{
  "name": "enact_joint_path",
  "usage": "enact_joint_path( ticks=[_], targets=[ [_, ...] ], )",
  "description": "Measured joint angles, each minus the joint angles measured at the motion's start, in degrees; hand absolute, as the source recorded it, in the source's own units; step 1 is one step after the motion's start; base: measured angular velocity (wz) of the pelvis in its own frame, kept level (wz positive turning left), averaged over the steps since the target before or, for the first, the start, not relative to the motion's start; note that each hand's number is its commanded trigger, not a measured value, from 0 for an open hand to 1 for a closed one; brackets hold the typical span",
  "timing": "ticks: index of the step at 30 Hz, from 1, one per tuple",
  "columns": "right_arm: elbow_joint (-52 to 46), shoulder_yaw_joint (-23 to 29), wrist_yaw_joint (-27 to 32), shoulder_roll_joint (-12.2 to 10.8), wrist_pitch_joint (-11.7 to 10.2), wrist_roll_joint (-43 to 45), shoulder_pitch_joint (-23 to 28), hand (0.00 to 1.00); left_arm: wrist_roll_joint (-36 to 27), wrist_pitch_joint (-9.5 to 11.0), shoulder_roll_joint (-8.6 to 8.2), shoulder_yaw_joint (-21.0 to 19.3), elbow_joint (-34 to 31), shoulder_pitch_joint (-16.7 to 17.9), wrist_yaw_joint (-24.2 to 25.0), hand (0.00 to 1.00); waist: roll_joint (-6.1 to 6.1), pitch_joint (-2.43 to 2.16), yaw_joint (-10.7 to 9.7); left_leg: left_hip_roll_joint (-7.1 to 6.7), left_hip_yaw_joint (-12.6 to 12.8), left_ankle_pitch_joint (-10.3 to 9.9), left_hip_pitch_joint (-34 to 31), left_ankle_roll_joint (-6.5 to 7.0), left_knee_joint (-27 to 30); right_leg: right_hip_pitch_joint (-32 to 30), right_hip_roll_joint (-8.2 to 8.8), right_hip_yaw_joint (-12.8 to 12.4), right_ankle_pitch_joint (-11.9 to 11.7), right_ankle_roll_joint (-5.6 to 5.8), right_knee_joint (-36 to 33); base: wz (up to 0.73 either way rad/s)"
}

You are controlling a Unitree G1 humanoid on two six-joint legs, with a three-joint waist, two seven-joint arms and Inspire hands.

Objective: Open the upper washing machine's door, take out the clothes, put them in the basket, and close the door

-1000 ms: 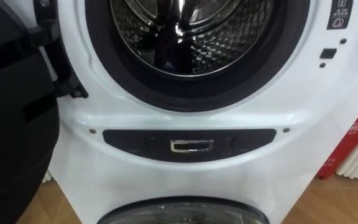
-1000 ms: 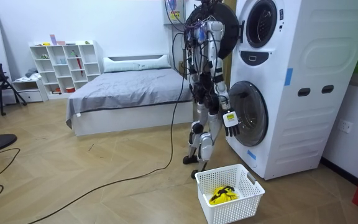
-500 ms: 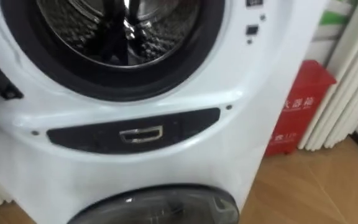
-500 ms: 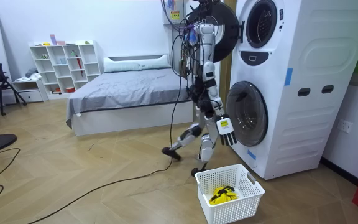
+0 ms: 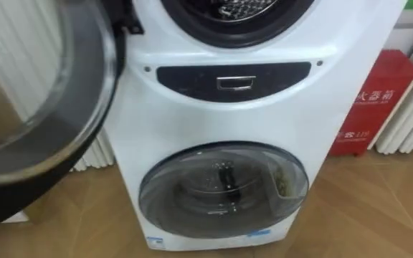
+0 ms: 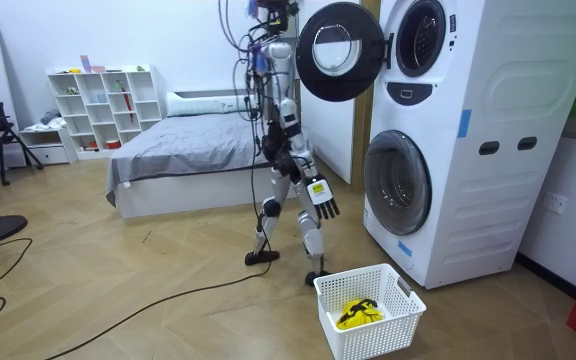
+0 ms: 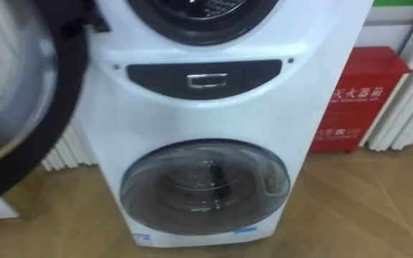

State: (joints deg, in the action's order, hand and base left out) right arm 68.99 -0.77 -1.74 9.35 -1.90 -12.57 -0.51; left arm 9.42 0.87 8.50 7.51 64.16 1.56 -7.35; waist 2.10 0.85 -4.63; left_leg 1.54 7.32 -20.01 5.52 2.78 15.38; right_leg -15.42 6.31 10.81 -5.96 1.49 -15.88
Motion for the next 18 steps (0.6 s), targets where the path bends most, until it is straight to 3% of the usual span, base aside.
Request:
enact_joint_path(
  ticks=[1, 2, 3, 5, 7, 8, 11, 13, 18],
  targets=[
    [0.1, 0.0, -0.2, 0.0, -0.1, -0.8, 0.3, 0.00, 0.0, 0.5, -0.13, 0.0, 0.0, -0.2, 0.0, 0.00, -0.12, -0.07, -0.8, 0.38, 0.8, 1.7, 0.1, -0.28, -1.5, 1.1, 0.38, 0.0, 6.4, 0.01, -6.7, 0.84],
    [0.1, 0.0, -0.2, 0.0, -0.1, -1.1, 0.9, 0.00, 0.0, 1.8, -0.27, 0.0, -0.1, -0.4, 0.0, 0.00, -0.04, -0.51, -0.5, 0.54, 1.9, 3.5, 0.5, -0.66, -3.5, 2.8, 0.72, 0.1, 11.2, -0.18, -11.6, 0.74],
    [0.1, -0.2, -0.2, 0.0, -0.1, -1.3, 1.2, 0.00, 0.0, 2.4, -0.30, 0.1, -0.2, -0.4, -0.1, 0.00, -0.14, -0.50, 0.1, 0.54, 2.3, 4.2, 1.0, -0.78, -4.5, 4.1, 0.69, 0.1, 13.1, -0.09, -13.5, 0.38],
    [0.2, -1.4, -0.3, -0.2, -0.6, -2.1, 2.3, 0.00, -0.9, 3.4, -0.19, -0.3, -0.3, 1.0, -0.7, 0.00, -2.04, -0.48, 2.3, 0.05, 3.6, 5.0, 2.0, -1.43, -5.3, 9.7, 0.69, 0.1, 19.2, 0.15, -15.7, -0.07],
    [0.2, -2.6, -0.3, -0.6, -1.1, -2.1, 2.4, 0.00, -1.0, 3.4, -0.29, -2.0, -0.1, 1.9, -0.9, 0.00, -3.24, -0.43, 2.9, -0.45, 3.7, 4.8, 1.7, -2.12, -4.4, 11.6, 0.14, -1.1, 20.7, 0.78, -10.2, -0.31],
    [0.2, -2.8, -0.6, -0.6, -1.3, -2.1, 2.5, 0.00, -1.4, 3.4, -0.61, -2.6, 0.2, 2.0, -1.0, 0.00, -3.06, -0.46, 3.3, -0.50, 4.0, 5.0, 1.4, -2.58, -4.5, 12.5, -1.41, -1.7, 20.3, -0.19, -6.3, -0.32],
    [0.2, -3.7, -1.6, -1.0, -1.5, -2.2, 3.2, 0.00, -4.6, 4.8, -0.69, -3.5, 0.7, 2.5, -1.3, 0.00, -2.95, -0.74, 4.2, 0.91, 5.2, 5.8, 1.2, -3.32, -5.1, 12.5, -3.68, -3.1, 18.1, -1.17, -2.1, -0.36],
    [0.1, -3.7, -2.1, -1.1, -1.9, -2.1, 3.6, 0.00, -5.6, 5.0, -0.75, -4.9, 0.8, 3.3, -1.2, 0.00, -2.99, -0.97, 4.9, 1.47, 5.1, 5.8, 1.3, -3.43, -5.1, 12.5, -4.78, -4.4, 17.3, -1.57, -1.0, -0.42],
    [0.1, -4.3, -2.2, -1.2, -2.0, -2.1, 4.9, 0.00, -6.7, 5.4, -0.94, -7.9, 1.2, 5.4, -1.1, 0.00, -4.35, -1.03, 5.3, 2.42, 5.0, 5.7, 1.3, -3.83, -4.6, 12.8, -5.85, -4.9, 16.8, -2.25, 0.4, -0.16]
  ],
)
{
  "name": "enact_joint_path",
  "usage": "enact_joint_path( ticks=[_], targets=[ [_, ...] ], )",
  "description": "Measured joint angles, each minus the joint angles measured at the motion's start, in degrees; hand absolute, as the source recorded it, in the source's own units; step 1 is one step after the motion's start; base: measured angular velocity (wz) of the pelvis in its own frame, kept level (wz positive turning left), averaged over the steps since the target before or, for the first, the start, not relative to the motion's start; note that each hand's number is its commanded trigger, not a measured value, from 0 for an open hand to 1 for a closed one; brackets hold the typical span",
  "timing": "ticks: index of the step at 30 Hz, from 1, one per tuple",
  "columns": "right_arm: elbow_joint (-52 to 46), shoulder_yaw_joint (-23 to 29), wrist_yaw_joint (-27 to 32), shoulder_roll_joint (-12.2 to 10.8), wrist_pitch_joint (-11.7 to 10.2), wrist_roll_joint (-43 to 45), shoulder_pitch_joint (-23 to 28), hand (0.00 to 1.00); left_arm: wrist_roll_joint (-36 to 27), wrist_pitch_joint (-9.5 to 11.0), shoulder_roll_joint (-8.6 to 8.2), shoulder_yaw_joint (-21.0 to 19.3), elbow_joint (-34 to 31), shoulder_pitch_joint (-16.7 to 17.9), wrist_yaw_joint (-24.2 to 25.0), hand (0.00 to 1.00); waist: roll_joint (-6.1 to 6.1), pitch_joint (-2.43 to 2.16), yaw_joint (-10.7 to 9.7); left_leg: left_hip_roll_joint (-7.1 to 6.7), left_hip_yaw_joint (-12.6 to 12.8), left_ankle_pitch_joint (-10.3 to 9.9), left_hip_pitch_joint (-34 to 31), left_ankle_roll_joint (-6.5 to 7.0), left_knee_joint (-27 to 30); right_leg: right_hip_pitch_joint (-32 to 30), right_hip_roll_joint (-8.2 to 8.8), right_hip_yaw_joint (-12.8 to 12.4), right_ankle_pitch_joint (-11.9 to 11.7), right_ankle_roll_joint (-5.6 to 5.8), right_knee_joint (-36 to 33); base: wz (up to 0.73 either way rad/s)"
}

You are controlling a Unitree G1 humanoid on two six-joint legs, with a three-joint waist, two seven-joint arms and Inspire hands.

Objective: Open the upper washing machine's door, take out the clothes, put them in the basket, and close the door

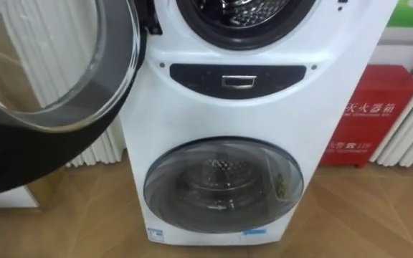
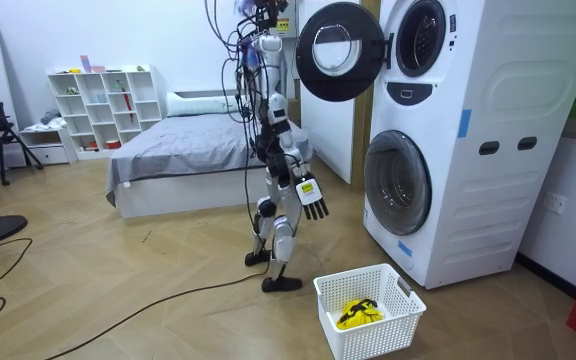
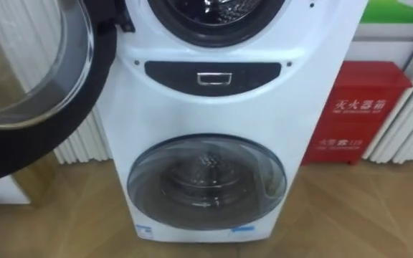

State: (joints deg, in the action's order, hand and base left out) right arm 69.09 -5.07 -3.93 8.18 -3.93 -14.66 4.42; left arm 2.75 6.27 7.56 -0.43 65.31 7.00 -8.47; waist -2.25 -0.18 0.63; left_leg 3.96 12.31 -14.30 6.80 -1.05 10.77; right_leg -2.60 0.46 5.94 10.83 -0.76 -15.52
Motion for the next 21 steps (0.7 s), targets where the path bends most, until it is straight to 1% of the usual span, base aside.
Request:
enact_joint_path(
  ticks=[1, 3, 4, 5, 6, 7, 8, 9, 10, 12, 13, 15, 16, 17, 18, 19, 20, 21],
  targets=[
    [0.0, -0.4, 0.0, 0.0, -0.1, 0.0, 0.2, 0.00, -0.1, 0.0, 0.01, -0.6, 0.0, 0.7, 0.0, 0.00, -0.05, 0.05, 0.1, 0.35, -0.3, -0.2, 0.2, -0.40, 0.1, 0.4, -0.42, -0.3, -0.1, -0.14, 0.6, -0.12],
    [0.0, -0.5, -0.1, 0.0, -0.2, 0.0, 0.2, 0.00, -1.0, 0.0, 0.01, -1.3, -0.1, 1.4, -0.2, 0.00, -0.05, 0.13, 0.3, 0.51, -0.7, -0.3, 0.3, -0.47, 0.1, 0.7, -0.72, -0.5, -0.2, -0.26, 0.9, -0.05],
    [0.0, -0.4, -0.3, 0.1, -0.2, 0.0, 0.2, 0.00, -2.4, 0.0, -0.09, -1.4, -0.1, 1.5, -0.5, 0.00, 0.17, 0.24, 0.4, 0.51, -1.4, -0.3, 0.4, -0.47, 0.1, 1.0, -0.74, -0.3, -0.2, -0.26, 1.3, 0.09],
    [0.0, -0.3, -0.4, 0.2, -0.2, 0.0, 0.2, 0.00, -3.9, 0.0, -0.11, -1.5, -0.1, 1.5, -0.7, 0.00, 0.45, 0.44, 0.5, 0.51, -1.7, -0.3, 0.5, -0.47, 0.1, 1.5, -0.73, 0.0, -0.2, -0.27, 1.9, 0.14],
    [0.0, -0.3, -0.4, 0.3, -0.2, 0.0, 0.2, 0.00, -5.1, 0.0, -0.09, -1.6, 0.0, 1.5, -0.7, 0.00, 0.61, 0.52, 0.5, 0.50, -1.8, -0.3, 0.6, -0.47, 0.0, 1.7, -0.71, 0.2, -0.2, -0.26, 2.0, 0.14],
    [0.0, -0.3, -0.4, 0.3, -0.2, 0.0, 0.2, 0.00, -7.1, 0.0, -0.07, -1.6, 0.1, 1.5, -0.9, 0.00, 0.92, 0.55, 0.7, 0.47, -2.1, -0.3, 0.7, -0.47, 0.0, 1.9, -0.68, 0.3, -0.2, -0.25, 2.1, 0.07],
    [-0.2, -0.3, -0.3, 0.4, -0.2, -0.1, 0.2, 0.00, -8.5, 0.0, -0.07, -1.7, 0.0, 1.5, -1.0, 0.00, 1.02, 0.49, 1.1, 0.44, -2.2, -0.3, 0.7, -0.47, -0.1, 2.0, -0.67, 0.3, -0.2, -0.25, 2.2, 0.04],
    [-0.2, -0.3, -0.2, 0.4, -0.2, -0.1, 0.1, 0.00, -9.1, 0.0, -0.06, -1.8, 0.0, 1.5, -1.0, 0.00, 1.16, 0.53, 1.2, 0.43, -2.4, -0.3, 0.8, -0.47, -0.2, 2.2, -0.69, 0.4, -0.2, -0.22, 2.2, 0.10],
    [-0.2, -0.3, -0.1, 0.4, -0.2, -0.1, 0.2, 0.00, -9.9, 0.0, 0.13, -1.8, 0.1, 1.6, -1.0, 0.00, 1.50, 0.65, 1.2, 0.39, -3.7, -0.3, 0.9, -0.47, -0.4, 2.9, -0.74, 0.7, -0.3, -0.11, 2.9, 0.17],
    [-0.2, 0.3, 0.1, 0.4, -0.2, 0.5, 0.3, 0.00, -10.1, 0.0, 0.44, -2.4, 0.1, 1.6, -1.0, 0.00, 1.82, 0.66, 1.1, 0.38, -4.4, -0.3, 1.2, -0.47, -0.7, 3.4, -0.73, 1.2, -0.3, -0.08, 3.1, 0.17],
    [-0.2, 1.2, 0.1, 0.4, -0.2, 1.3, 0.3, 0.00, -10.2, 0.0, 0.55, -3.6, 0.1, 1.7, -1.1, 0.00, 2.00, 0.66, 1.1, 0.40, -4.6, -0.3, 1.7, -0.47, -1.2, 3.9, -0.72, 1.6, -0.3, -0.08, 3.5, 0.15],
    [-0.3, 2.6, 0.0, 0.5, -0.5, 1.9, 0.6, 0.00, -11.3, 0.0, 1.05, -4.7, 0.1, 1.4, -1.1, 0.00, 1.96, 0.65, 1.0, 0.41, -4.7, -0.3, 1.9, -0.47, -1.3, 4.7, -0.71, 2.1, -0.3, -0.06, 3.9, 0.12],
    [-0.3, 4.0, -0.1, 0.4, -1.0, 2.6, 0.7, 0.00, -11.5, 0.0, 1.18, -6.9, 0.1, 1.2, -1.1, 0.00, 1.90, 0.55, 1.1, 0.41, -4.7, -0.3, 1.9, -0.47, -1.3, 4.9, -0.75, 2.0, -0.3, -0.06, 3.9, 0.00],
    [-0.4, 5.4, 0.0, 0.6, -1.5, 3.4, 0.7, 0.00, -11.7, 0.0, 1.47, -9.2, 0.1, 0.7, -1.1, 0.00, 1.91, 0.54, 1.1, 0.41, -4.8, -0.3, 1.9, -0.47, -1.3, 5.0, -0.75, 1.9, -0.3, -0.03, 3.9, 0.00],
    [-0.5, 6.1, 0.0, 0.7, -1.6, 3.8, 0.8, 0.00, -11.9, 0.0, 1.80, -10.0, 0.1, 0.5, -1.1, 0.00, 1.92, 0.54, 1.1, 0.41, -4.8, -0.3, 1.9, -0.47, -1.3, 5.0, -0.74, 1.9, -0.3, -0.01, 4.0, 0.00],
    [-0.8, 6.5, 0.1, 1.0, -1.7, 4.4, 1.1, 0.00, -12.5, -0.1, 2.74, -11.0, 0.0, -0.3, -1.1, 0.00, 2.28, 0.76, 1.0, 0.41, -4.9, -0.3, 2.0, -0.47, -1.3, 5.5, -0.73, 2.0, -0.4, 0.05, 4.2, 0.09],
    [-1.3, 7.0, 0.0, 1.5, -1.7, 4.9, 1.7, 0.00, -14.5, -0.2, 3.92, -11.8, -0.4, -1.3, -1.1, 0.00, 2.49, 0.64, 0.9, 0.34, -5.0, -0.3, 2.0, -0.47, -1.3, 6.0, -0.70, 2.0, -0.5, 0.18, 4.8, 0.10],
    [-2.0, 7.7, 0.0, 1.7, -1.7, 5.3, 2.1, 0.00, -15.7, -0.5, 4.44, -12.8, -1.2, -1.9, -1.1, 0.00, 2.58, 0.62, 0.9, 0.31, -5.0, -0.3, 2.0, -0.47, -1.2, 6.0, -0.68, 1.9, -0.5, 0.22, 4.9, 0.07]
  ],
)
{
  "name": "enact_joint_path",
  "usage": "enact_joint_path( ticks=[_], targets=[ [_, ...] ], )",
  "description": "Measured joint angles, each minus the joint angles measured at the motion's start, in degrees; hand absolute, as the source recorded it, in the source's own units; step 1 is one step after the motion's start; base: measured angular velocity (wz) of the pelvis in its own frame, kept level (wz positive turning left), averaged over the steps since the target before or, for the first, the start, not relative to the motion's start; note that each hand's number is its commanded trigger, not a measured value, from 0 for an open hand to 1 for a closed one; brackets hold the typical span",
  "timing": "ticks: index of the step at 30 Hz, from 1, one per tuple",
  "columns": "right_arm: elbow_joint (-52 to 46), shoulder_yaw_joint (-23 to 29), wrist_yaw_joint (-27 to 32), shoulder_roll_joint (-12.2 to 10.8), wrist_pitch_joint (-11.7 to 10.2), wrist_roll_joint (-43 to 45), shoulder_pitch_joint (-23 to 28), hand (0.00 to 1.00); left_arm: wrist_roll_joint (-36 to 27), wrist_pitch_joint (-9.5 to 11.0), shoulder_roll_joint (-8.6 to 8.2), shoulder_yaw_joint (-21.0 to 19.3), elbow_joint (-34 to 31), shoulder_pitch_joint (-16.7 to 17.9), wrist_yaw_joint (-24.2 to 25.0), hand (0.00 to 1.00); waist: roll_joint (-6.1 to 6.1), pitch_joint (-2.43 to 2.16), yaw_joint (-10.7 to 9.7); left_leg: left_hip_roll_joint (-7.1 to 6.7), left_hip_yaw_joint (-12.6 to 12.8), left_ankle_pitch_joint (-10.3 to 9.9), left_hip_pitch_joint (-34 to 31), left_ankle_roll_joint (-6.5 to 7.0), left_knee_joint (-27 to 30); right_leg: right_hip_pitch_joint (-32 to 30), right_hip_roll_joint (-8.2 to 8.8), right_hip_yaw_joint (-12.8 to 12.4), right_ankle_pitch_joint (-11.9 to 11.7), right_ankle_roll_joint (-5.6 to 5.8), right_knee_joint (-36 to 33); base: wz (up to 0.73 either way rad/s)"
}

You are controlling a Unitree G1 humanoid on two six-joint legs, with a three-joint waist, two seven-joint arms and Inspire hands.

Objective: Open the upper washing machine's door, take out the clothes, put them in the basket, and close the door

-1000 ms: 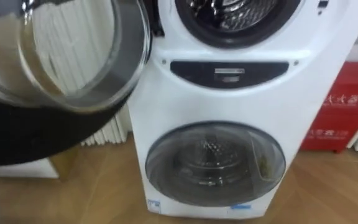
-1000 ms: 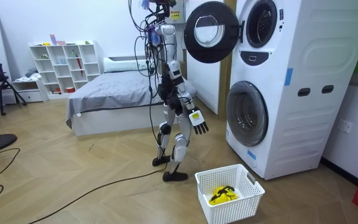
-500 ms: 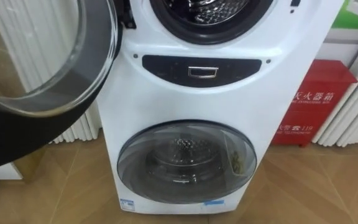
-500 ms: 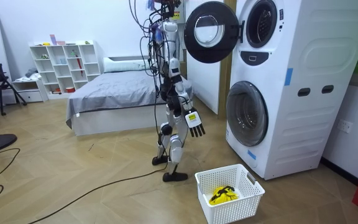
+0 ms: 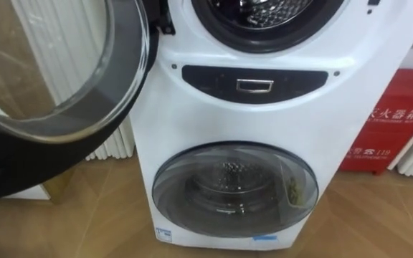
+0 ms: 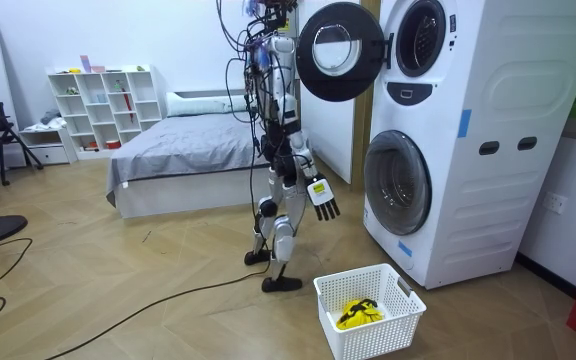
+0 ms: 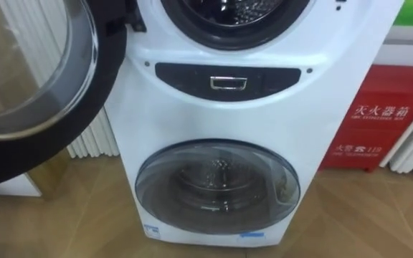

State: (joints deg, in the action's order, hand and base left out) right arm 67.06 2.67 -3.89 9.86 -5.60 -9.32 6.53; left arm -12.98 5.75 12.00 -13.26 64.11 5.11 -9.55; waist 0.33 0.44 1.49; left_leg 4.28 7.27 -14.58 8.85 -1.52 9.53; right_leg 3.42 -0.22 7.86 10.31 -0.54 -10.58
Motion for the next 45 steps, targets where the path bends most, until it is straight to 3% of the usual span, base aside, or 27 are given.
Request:
enact_joint_path(
  ticks=[2, 3, 5, 6, 8, 11, 15, 20, 22, 25, 28, 31, 34, 36, 40, 43, 45],
  targets=[
    [-0.8, 2.3, 0.2, 0.5, -0.6, 1.9, 0.3, 0.00, -4.7, -0.6, 3.38, -1.5, -3.2, -3.3, -0.4, 0.00, 0.77, 0.27, 0.3, 0.00, 0.2, 0.0, -0.1, 0.00, 0.0, -0.5, -0.03, -0.3, -0.2, 0.02, 0.0, -0.03],
    [-0.9, 3.0, 0.1, 0.6, -0.8, 2.6, 0.2, 0.00, -5.4, -0.5, 4.19, -2.0, -4.1, -4.0, -0.4, 0.00, 1.03, 0.31, 0.3, 0.00, 0.2, 0.0, -0.1, 0.00, -0.1, -0.5, -0.06, -0.4, -0.2, 0.03, 0.0, -0.12],
    [-1.1, 4.4, 0.0, 1.7, -1.1, 4.2, 0.3, 0.00, -6.4, -0.4, 6.84, -3.6, -7.1, -7.0, -1.1, 0.00, 2.37, -0.25, 0.3, -0.10, 0.6, 0.0, 0.3, 0.00, -0.1, -0.5, -0.09, -1.2, -0.5, 0.17, -0.1, -0.15],
    [-1.1, 4.6, 0.0, 2.0, -1.1, 4.6, 0.4, 0.00, -6.8, -0.4, 7.59, -3.7, -7.6, -7.7, -1.1, 0.00, 2.82, -0.27, 0.3, -0.16, 0.6, 0.0, 0.5, 0.00, -0.2, -0.4, -0.09, -1.4, -0.5, 0.21, -0.1, -0.22],
    [-1.5, 4.9, -0.1, 3.0, -1.0, 6.5, 0.7, 0.00, -6.9, -0.4, 10.92, -4.1, -9.1, -9.7, -1.1, 0.00, 4.14, -0.58, 0.0, -0.31, 0.4, 0.0, 0.7, 0.02, -0.4, -0.4, -0.03, -1.7, -0.6, 0.29, -0.2, -0.19],
    [-2.5, 5.0, 0.0, 3.1, -0.8, 7.5, 1.8, 0.00, -7.2, -0.5, 14.29, -4.7, -13.3, -12.2, -1.2, 0.00, 4.34, -0.72, -0.3, -0.25, 0.4, 0.0, 0.7, 0.02, -0.4, -0.6, -0.19, -1.9, -0.6, 0.28, -0.2, -0.03],
    [-3.3, 5.4, 0.0, 3.4, -0.7, 7.7, 2.6, 0.00, -7.0, -0.5, 16.75, -4.7, -21.3, -13.1, -0.9, 0.00, 4.16, -0.84, 0.0, -0.26, 0.5, 0.0, 0.8, 0.02, -0.4, -0.6, -0.25, -2.3, -0.7, 0.27, -0.2, -0.05],
    [-4.3, 5.4, 0.0, 3.5, -0.7, 10.3, 2.8, 0.00, -5.8, -1.5, 19.09, -4.8, -27.5, -15.9, -1.2, 0.00, 4.62, -0.62, -0.3, -0.27, 0.5, 0.0, 0.6, 0.02, -0.3, -0.6, -0.27, -2.7, -0.9, 0.32, 0.0, 0.01],
    [-4.6, 5.4, -0.1, 3.5, -0.7, 10.3, 3.4, 0.00, -3.7, -3.3, 19.09, -4.6, -30.0, -15.9, -1.9, 0.00, 4.93, -0.42, -0.2, -0.26, 0.3, 0.0, 0.5, 0.02, -0.3, -0.6, -0.26, -2.6, -1.0, 0.43, 0.1, 0.19],
    [-4.6, 5.4, -0.6, 3.5, -0.7, 10.4, 3.3, 0.00, -2.0, -3.7, 19.09, -4.5, -32.7, -15.9, -2.6, 0.00, 4.94, -0.40, -0.3, -0.35, -0.6, 0.0, 0.3, 0.02, -0.3, -0.4, -0.19, -3.1, -1.1, 0.56, 0.2, 0.26],
    [-4.5, 5.5, -1.4, 3.4, -0.7, 12.5, 3.3, 0.00, 1.9, -6.3, 19.11, -4.4, -38.9, -15.9, -3.2, 0.00, 4.81, -0.33, -0.3, -0.64, -2.6, 0.0, -0.7, 0.04, -0.3, -0.5, 0.06, -3.4, -1.5, 0.91, 1.0, 0.38],
    [-4.6, 5.6, -2.6, 3.4, -0.6, 13.3, 3.0, 0.00, 2.7, -7.4, 19.51, -4.4, -45.9, -15.9, -4.1, 0.00, 4.66, -0.13, 0.5, -0.91, -2.9, 0.2, -1.3, 0.34, 0.0, -0.3, 0.43, -4.6, -1.7, 1.19, 1.1, 0.36],
    [-3.8, 5.2, -3.3, 3.1, -0.6, 13.6, 1.5, 0.00, 7.1, -8.0, 19.58, -3.2, -53.4, -15.9, -5.6, 0.00, 4.18, 0.37, 0.5, -1.30, -3.5, 0.7, -1.8, 1.04, 0.1, 0.0, 1.05, -4.6, -1.9, 1.57, 1.2, 0.41],
    [-2.4, 5.1, -3.9, 3.1, -0.6, 13.7, 0.2, 0.00, 11.3, -8.1, 19.54, -0.1, -58.0, -15.9, -5.0, 0.00, 3.78, 0.92, 0.5, -2.02, -4.5, 1.0, -2.7, 1.52, 0.9, 0.5, 1.90, -4.2, -2.2, 2.02, 1.8, 0.43],
    [-3.2, 2.1, -5.6, 3.1, -0.1, 11.7, -1.1, 0.00, 12.5, -9.7, 16.50, 6.5, -69.9, -14.9, -1.2, 0.00, 3.47, 1.17, 0.5, -2.99, -6.0, 2.1, -5.3, 2.63, 1.3, -0.5, 3.34, -2.5, -3.6, 3.18, 2.0, 0.30],
    [-3.8, -1.6, -6.2, 3.1, 1.1, 10.4, -1.5, 0.00, 12.7, -9.8, 12.67, 12.8, -78.0, -12.5, 1.3, 0.00, 3.16, 0.99, 0.4, -4.11, -6.0, 2.9, -5.4, 3.36, 0.8, -0.5, 4.35, -2.0, -4.4, 3.65, 1.9, 0.03],
    [-4.7, -4.4, -6.2, 3.0, 1.5, 8.1, -2.0, 0.00, 12.0, -9.8, 10.14, 15.6, -79.7, -12.4, 2.1, 0.00, 3.08, 0.93, -1.1, -4.38, -5.3, 3.2, -5.5, 3.75, 0.8, -0.7, 4.83, -1.2, -4.6, 4.02, 1.9, -0.17]
  ],
)
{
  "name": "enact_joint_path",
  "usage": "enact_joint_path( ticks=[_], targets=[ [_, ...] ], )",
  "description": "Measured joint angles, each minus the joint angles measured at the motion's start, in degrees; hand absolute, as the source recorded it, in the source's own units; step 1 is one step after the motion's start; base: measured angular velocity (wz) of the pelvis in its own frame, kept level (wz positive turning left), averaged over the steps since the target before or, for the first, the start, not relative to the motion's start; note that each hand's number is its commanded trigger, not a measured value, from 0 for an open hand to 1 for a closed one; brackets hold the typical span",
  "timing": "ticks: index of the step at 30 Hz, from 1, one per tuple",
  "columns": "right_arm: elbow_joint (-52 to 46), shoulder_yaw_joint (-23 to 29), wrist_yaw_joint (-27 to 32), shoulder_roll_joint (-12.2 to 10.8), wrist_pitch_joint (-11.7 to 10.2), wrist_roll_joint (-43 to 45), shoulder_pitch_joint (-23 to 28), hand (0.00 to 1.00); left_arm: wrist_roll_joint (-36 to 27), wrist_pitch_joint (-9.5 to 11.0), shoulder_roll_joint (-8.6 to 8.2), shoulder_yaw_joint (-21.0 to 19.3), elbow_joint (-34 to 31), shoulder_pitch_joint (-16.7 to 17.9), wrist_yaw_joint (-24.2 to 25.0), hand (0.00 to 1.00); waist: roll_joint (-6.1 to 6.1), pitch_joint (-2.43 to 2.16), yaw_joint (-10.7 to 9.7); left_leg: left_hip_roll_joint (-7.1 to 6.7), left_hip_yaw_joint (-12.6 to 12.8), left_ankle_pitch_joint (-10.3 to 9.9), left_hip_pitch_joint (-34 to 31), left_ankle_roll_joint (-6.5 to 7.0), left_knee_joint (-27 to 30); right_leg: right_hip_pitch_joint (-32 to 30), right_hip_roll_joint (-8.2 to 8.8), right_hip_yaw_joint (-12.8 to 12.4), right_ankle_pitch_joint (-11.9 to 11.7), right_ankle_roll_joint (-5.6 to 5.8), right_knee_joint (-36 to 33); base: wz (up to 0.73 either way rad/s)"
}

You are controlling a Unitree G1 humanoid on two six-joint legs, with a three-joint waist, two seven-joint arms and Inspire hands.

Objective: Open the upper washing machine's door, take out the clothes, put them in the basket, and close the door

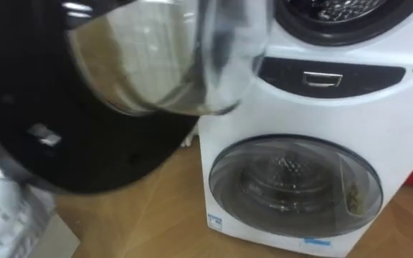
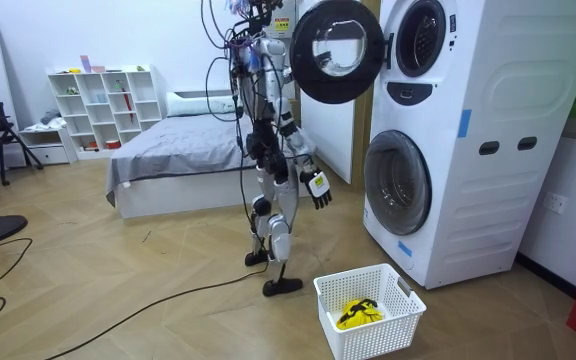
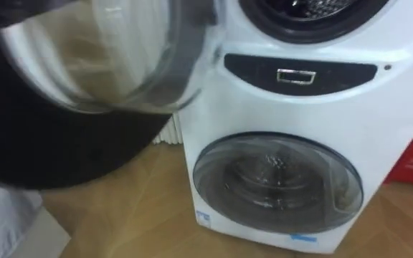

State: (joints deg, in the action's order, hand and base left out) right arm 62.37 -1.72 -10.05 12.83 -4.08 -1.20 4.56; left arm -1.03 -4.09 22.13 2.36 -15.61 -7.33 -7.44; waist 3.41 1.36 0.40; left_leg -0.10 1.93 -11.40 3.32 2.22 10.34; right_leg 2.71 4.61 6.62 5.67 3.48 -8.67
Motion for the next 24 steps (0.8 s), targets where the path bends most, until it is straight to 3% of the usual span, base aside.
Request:
enact_joint_path(
  ticks=[3, 6, 7, 8, 14, 16, 20, 24],
  targets=[
    [0.0, -3.0, 0.5, -0.7, 0.2, -2.0, -0.9, 0.00, -2.1, 1.1, -2.92, 4.9, -0.8, 0.5, 2.7, 0.00, -0.10, -0.22, -2.6, -0.67, 1.3, 0.3, -0.4, 0.30, -0.4, -0.6, 0.44, -0.1, -0.1, 0.22, -0.1, -0.30],
    [0.2, -5.2, 1.6, -1.9, 0.3, -4.7, -1.0, 0.00, -4.7, 1.9, -6.30, 13.5, -0.2, 3.2, 8.5, 0.00, -0.52, -0.40, -5.7, -0.59, 2.6, 0.6, 0.4, 0.22, -1.0, -0.7, 0.26, -0.5, 0.0, 0.08, -0.1, -0.21],
    [0.2, -6.6, 2.4, -2.4, 0.3, -6.1, -1.0, 0.00, -6.6, 2.7, -8.58, 16.7, 1.4, 3.3, 9.2, 0.00, -1.22, -0.40, -6.6, -0.53, 2.8, 0.6, 0.4, 0.17, -1.0, -1.1, 0.12, -0.9, 0.0, 0.01, -0.2, -0.22],
    [0.1, -7.7, 2.9, -2.6, 0.3, -6.4, -1.1, 0.00, -7.9, 2.9, -10.35, 18.3, 2.8, 3.2, 10.7, 0.00, -1.51, -0.81, -6.8, -0.43, 3.4, 0.6, 0.3, 0.13, -1.1, -1.8, -0.08, -1.7, 0.0, -0.01, -0.2, -0.25],
    [0.1, -9.8, 3.3, -4.0, 0.3, -7.5, -1.8, 0.00, -10.0, 2.6, -11.27, 30.9, 8.7, 3.2, 21.5, 0.00, -3.96, -0.82, -9.6, -0.03, 4.2, 0.4, 0.6, -0.16, -1.7, -2.4, -0.51, -2.0, 0.0, -0.13, -0.1, -0.10],
    [0.2, -10.6, 3.3, -4.3, 0.3, -7.5, -2.5, 0.00, -9.9, 2.5, -11.44, 33.1, 10.0, 3.2, 23.4, 0.00, -4.44, -0.83, -10.1, 0.22, 4.9, 0.3, 0.6, -0.32, -1.7, -2.6, -0.72, -2.0, -0.1, -0.28, -0.1, -0.15],
    [-0.1, -11.0, 3.5, -4.4, 0.4, -7.6, -3.2, 0.00, -9.9, 2.6, -13.75, 34.9, 14.8, 3.0, 25.3, 0.00, -4.48, -0.65, -11.1, 0.56, 6.0, 0.1, 1.3, -0.51, -2.3, -2.8, -1.07, -2.1, -0.2, -0.38, -0.2, -0.16],
    [-0.1, -11.3, 3.5, -4.6, 0.4, -7.6, -3.1, 0.00, -9.5, 3.1, -13.95, 34.7, 18.6, 3.1, 25.4, 0.00, -4.63, -0.44, -11.0, 0.95, 7.0, -0.1, 1.4, -0.79, -2.7, -3.0, -1.51, -2.1, -0.3, -0.61, -0.2, -0.16]
  ],
)
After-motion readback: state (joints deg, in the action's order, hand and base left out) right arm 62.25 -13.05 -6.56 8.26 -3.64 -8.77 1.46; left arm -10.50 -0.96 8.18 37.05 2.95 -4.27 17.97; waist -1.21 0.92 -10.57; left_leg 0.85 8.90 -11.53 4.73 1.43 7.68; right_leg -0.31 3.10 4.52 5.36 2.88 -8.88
